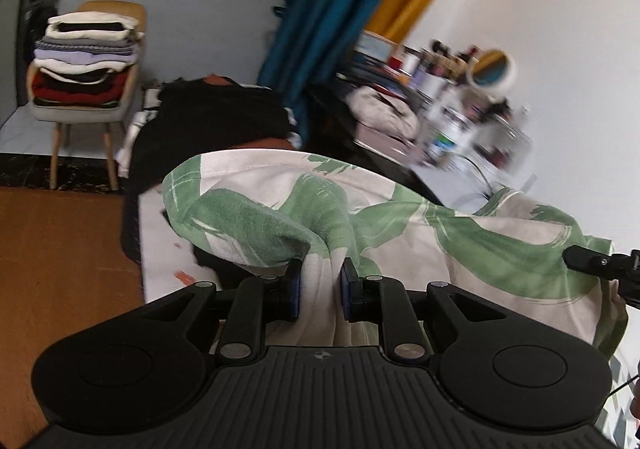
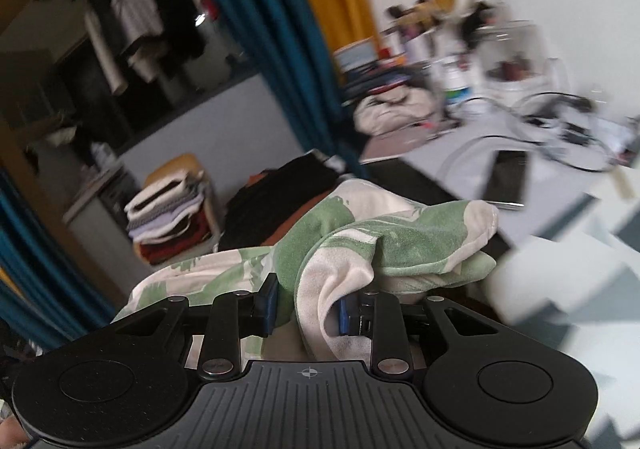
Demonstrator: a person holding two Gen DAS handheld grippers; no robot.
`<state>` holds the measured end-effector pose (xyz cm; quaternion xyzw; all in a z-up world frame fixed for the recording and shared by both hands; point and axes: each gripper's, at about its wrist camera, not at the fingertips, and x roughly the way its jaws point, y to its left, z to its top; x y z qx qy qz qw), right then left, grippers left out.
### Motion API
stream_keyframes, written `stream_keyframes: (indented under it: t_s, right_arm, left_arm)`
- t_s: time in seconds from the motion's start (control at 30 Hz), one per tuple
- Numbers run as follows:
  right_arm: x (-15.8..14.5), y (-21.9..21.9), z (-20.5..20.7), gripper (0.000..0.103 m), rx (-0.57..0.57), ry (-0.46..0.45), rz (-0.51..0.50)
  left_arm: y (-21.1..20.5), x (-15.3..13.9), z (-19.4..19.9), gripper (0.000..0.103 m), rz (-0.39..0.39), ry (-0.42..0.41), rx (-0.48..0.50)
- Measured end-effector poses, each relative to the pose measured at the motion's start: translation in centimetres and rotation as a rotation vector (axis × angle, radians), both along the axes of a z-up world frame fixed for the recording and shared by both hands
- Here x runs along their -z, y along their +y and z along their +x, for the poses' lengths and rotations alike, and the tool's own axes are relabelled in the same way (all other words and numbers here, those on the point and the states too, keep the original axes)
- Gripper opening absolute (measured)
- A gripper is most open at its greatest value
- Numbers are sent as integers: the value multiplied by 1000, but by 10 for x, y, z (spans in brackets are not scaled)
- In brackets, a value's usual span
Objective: Fold clothes
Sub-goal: 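Carry the held shirt with both grippers toward the wooden chair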
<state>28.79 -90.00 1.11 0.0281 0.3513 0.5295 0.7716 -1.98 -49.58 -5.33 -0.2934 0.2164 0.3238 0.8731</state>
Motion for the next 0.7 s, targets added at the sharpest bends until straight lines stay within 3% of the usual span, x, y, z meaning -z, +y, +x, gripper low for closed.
stream_keyframes:
  t_s: [0.2, 0.43, 0.53, 0.7]
  right_arm:
    - [1, 104, -27, 25, -80, 19, 13]
    - [14, 192, -16, 25, -161, 57, 11]
    - [21, 227, -8, 25, -210, 72, 10]
    - [33, 282, 12, 25, -282, 83, 37]
  left_arm:
    - [71, -6, -19, 19, 28, 23, -81]
    - [116, -2, -35, 19, 28, 46, -194]
    - [133, 1, -33, 19, -4, 66, -248]
    - [163, -4, -21, 19, 5, 82, -298]
